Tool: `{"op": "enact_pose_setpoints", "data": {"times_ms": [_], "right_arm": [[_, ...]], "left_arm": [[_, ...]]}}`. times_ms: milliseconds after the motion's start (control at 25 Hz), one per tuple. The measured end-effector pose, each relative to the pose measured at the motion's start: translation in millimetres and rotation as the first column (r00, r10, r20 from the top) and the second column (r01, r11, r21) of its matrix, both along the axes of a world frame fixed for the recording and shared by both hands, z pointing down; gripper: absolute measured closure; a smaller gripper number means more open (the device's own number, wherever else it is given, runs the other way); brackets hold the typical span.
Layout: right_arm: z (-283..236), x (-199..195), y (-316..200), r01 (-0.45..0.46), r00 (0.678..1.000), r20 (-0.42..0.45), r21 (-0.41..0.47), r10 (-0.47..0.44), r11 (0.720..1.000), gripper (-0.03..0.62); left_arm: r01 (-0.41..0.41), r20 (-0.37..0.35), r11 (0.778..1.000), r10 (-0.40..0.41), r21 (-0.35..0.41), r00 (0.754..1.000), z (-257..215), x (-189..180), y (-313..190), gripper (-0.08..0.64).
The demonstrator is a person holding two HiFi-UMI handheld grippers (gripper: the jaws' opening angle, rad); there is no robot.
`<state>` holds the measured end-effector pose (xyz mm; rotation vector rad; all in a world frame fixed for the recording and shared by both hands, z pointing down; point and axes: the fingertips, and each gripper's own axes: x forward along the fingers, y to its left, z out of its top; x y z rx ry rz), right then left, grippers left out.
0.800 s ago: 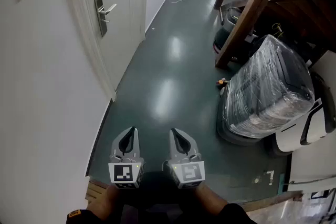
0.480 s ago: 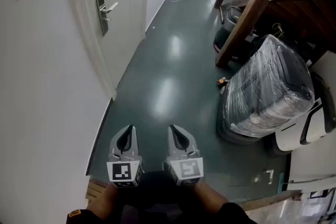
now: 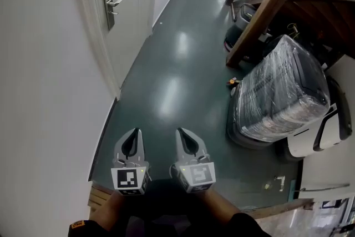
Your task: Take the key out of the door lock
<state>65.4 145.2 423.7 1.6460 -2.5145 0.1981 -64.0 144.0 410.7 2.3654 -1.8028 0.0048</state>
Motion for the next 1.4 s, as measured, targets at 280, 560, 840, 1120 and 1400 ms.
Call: {"op": "enact_pose_setpoints", "data": {"times_ms": [280,560,840,1120,1400], "right_arm": [[-12.7,-22.2,-6.7,0.006,1.0,-0.002,0.047,-0.006,0.999,0.601],[-11.5,-36.0,-5.1,0.023,0.999,-0.024,0.055,-0.021,0.998,0.601],[-8.7,-40.6,-2.9,0.041,0.999,-0.034,0.057,-0.039,0.998,0.601],[-10.9,-46.7,-3.6,0.028,0.999,-0.048,0.047,-0.025,0.998,0.601],[-4.2,-53.5,-1.3,0.061,0.997,-0.041,0.029,-0.06,0.998,0.601]], "left_arm": [[0.009,-0.009,0.999,-0.008,0.039,1.0,-7.4,-17.2,-1.7,0.543],[0.037,0.003,0.999,-0.037,0.004,0.999,2.4,-35.3,1.0,0.541],[0.041,-0.016,0.999,-0.041,-0.015,0.999,3.7,-38.8,2.9,0.541],[-0.006,0.008,0.999,0.006,0.047,1.0,10.3,-38.6,2.5,0.541],[0.023,-0.015,1.0,-0.022,0.011,1.0,16.2,-43.2,1.0,0.541]]}}
